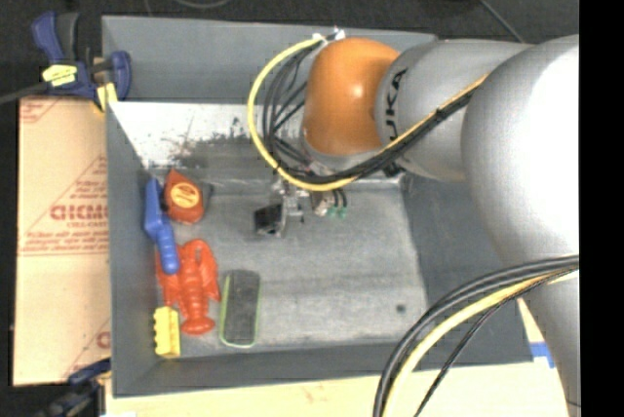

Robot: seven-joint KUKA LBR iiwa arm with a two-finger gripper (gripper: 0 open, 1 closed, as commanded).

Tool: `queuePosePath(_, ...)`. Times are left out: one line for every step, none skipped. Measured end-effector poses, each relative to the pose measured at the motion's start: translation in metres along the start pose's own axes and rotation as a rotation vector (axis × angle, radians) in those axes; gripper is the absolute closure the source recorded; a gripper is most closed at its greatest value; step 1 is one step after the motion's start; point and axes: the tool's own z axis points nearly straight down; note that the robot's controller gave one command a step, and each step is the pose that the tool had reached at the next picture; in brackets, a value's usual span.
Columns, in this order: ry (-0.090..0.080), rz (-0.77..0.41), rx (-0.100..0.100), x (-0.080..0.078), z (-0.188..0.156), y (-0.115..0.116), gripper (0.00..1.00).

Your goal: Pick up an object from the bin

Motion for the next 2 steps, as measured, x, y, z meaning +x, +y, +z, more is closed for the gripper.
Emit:
queuePosePath(-0.012, -0.153, 0.001, 0.027, -0.019, -0.009, 1.00)
queuePosePath(-0.013, -0.114, 0.001, -0.017, -0.183, -0.048, 1.00)
